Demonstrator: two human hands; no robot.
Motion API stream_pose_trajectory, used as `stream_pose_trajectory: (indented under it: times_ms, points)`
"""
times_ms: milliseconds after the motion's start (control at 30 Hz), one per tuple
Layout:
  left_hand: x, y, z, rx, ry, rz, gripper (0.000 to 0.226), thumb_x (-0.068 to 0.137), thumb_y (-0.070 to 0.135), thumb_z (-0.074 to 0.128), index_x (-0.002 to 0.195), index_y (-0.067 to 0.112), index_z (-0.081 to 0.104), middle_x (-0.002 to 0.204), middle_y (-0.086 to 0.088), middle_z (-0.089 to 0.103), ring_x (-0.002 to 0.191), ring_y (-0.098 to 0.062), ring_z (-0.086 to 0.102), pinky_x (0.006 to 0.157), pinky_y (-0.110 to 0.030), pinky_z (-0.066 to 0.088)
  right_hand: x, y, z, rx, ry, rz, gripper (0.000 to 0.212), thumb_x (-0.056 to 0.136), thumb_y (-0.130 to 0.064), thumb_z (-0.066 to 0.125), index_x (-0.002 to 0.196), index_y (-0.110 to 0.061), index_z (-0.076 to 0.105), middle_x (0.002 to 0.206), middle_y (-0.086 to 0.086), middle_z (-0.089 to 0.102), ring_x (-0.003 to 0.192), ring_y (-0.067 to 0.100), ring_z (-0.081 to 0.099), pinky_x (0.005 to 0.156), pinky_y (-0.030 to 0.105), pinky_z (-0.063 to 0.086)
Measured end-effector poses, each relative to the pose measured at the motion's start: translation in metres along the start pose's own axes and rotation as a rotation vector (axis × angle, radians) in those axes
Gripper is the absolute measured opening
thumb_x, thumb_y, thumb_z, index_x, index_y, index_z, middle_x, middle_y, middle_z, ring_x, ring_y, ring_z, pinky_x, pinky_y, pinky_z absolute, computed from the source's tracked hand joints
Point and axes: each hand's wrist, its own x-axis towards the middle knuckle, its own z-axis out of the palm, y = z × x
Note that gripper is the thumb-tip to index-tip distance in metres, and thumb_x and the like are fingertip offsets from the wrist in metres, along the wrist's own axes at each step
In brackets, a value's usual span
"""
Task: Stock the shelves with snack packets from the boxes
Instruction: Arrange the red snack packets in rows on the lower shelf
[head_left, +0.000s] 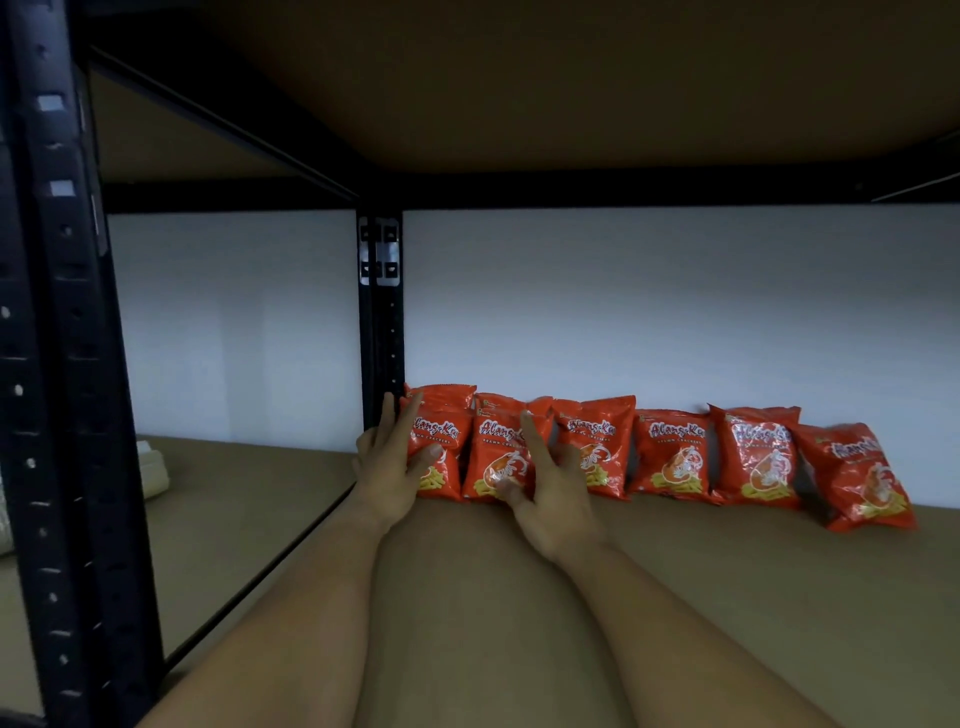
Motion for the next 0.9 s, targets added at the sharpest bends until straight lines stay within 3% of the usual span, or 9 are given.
stream_pose_trajectory:
  times_ms: [100,167,233,333,467,567,633,733,900]
  points:
    - [-0.01,0.014,-0.005,0.02,0.054,-0.008,0.073,0.097,0.053,0.05,0.156,0.045,0.006,0.167,0.007,-0.003,0.147,-0.03,0.011,0.118,-0.056,0.017,-0.013,-0.001,-0.013,0.001,-0.008,0.019,0.085,0.093,-0.037,0.065,0.153,-0.05,0.005,0.147,0.008,0.025,0.139,0.03,0.03,0.116,0.044,0.032]
    - [-0.018,0.028,-0.005,0.018,0.064,0.01,0.07,0.098,0.051,0.05,0.155,0.045,0.01,0.167,0.008,0.001,0.146,-0.027,0.011,0.118,-0.055,0.018,-0.026,0.001,-0.03,-0.012,-0.028,0.03,0.084,0.092,-0.033,0.066,0.155,-0.044,0.011,0.145,0.01,0.03,0.137,0.029,0.036,0.113,0.037,0.034]
    - [-0.029,0.047,-0.005,0.0,0.095,0.045,0.065,0.097,0.049,0.053,0.154,0.043,0.021,0.165,0.007,0.015,0.143,-0.026,0.018,0.116,-0.052,0.024,-0.041,0.004,-0.051,-0.026,-0.059,0.036,0.08,0.092,-0.03,0.067,0.155,-0.036,0.019,0.142,0.009,0.038,0.132,0.025,0.043,0.107,0.028,0.034]
    - [-0.048,0.084,0.0,-0.06,0.128,0.111,0.056,0.095,0.038,0.064,0.146,0.031,0.044,0.15,0.005,0.044,0.134,-0.024,0.036,0.112,-0.041,0.029,-0.067,0.013,-0.085,-0.073,-0.063,0.041,0.069,0.088,-0.029,0.07,0.149,-0.031,0.037,0.128,0.008,0.053,0.118,0.024,0.055,0.1,0.028,0.043]
    - [-0.086,0.142,0.022,-0.195,-0.008,0.08,0.042,0.09,0.032,0.071,0.129,0.025,0.056,0.125,0.0,0.061,0.118,-0.022,0.055,0.103,-0.041,0.044,-0.111,0.027,-0.135,-0.112,-0.029,0.101,0.051,0.086,-0.03,0.073,0.134,-0.026,0.057,0.107,0.001,0.064,0.096,0.016,0.063,0.091,0.026,0.049]
    - [-0.123,0.192,0.044,-0.297,-0.135,0.071,0.034,0.088,0.03,0.074,0.117,0.027,0.059,0.108,0.005,0.063,0.105,-0.016,0.056,0.098,-0.034,0.046,-0.148,0.041,-0.173,-0.16,0.014,0.142,0.04,0.086,-0.026,0.074,0.124,-0.02,0.065,0.093,-0.005,0.064,0.086,0.013,0.064,0.079,0.013,0.044]
    - [-0.15,0.228,0.055,-0.361,-0.217,0.1,0.029,0.088,0.03,0.074,0.113,0.028,0.059,0.102,0.01,0.063,0.097,-0.008,0.058,0.091,-0.027,0.046,-0.174,0.049,-0.198,-0.199,0.039,0.172,0.034,0.086,-0.025,0.074,0.119,-0.019,0.068,0.09,-0.005,0.066,0.081,0.01,0.063,0.073,0.007,0.041]
    - [-0.189,0.281,0.072,-0.433,-0.308,0.159,0.026,0.089,0.034,0.072,0.112,0.031,0.06,0.097,0.014,0.064,0.089,0.002,0.057,0.083,-0.02,0.045,-0.217,0.056,-0.237,-0.252,0.088,0.18,0.028,0.086,-0.025,0.074,0.113,-0.021,0.07,0.087,-0.005,0.068,0.073,0.004,0.063,0.077,0.015,0.049]
    - [-0.246,0.361,0.093,-0.583,-0.4,0.298,0.018,0.09,0.028,0.071,0.105,0.029,0.061,0.086,0.012,0.064,0.079,-0.001,0.06,0.07,-0.015,0.047,-0.298,0.063,-0.298,-0.365,0.163,0.185,0.019,0.087,-0.025,0.072,0.106,-0.025,0.071,0.084,-0.012,0.066,0.074,-0.003,0.059,0.069,0.004,0.041]
